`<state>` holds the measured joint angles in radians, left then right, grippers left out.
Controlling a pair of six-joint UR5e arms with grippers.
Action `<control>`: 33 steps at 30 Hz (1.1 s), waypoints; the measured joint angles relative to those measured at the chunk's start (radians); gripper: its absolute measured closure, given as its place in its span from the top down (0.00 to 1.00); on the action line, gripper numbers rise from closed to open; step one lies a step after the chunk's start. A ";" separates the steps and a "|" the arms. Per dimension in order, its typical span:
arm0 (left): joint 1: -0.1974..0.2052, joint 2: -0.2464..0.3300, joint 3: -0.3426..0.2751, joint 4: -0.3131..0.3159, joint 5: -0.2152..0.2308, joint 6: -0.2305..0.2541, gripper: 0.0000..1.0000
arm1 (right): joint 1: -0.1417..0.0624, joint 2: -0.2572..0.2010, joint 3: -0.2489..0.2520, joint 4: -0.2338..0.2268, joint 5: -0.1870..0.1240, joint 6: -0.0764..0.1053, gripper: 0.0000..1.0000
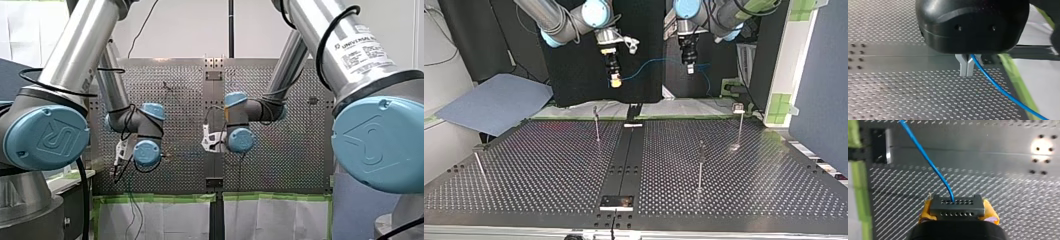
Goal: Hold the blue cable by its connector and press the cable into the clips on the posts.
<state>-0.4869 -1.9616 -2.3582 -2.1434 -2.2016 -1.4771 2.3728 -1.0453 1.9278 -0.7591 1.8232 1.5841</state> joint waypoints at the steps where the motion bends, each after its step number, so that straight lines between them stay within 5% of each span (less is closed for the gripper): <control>1: 0.000 0.008 0.007 -0.007 0.001 -0.005 0.00 | -0.001 -0.007 -0.006 0.006 -0.006 0.001 0.00; 12: 0.006 0.105 0.102 -0.105 -0.002 -0.035 0.00 | -0.005 -0.097 -0.088 0.081 -0.043 0.008 0.00; 26: 0.024 0.238 0.180 -0.238 -0.003 -0.051 0.00 | -0.003 -0.100 -0.127 0.123 -0.064 0.007 0.00; 33: 0.031 0.308 0.191 -0.298 -0.003 -0.052 0.00 | 0.005 -0.100 -0.168 0.151 -0.099 0.006 0.00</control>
<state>-0.4559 -1.6536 -2.1670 -2.4419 -2.2050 -1.5294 2.3774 -1.1457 1.7598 -0.6081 1.7240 1.5897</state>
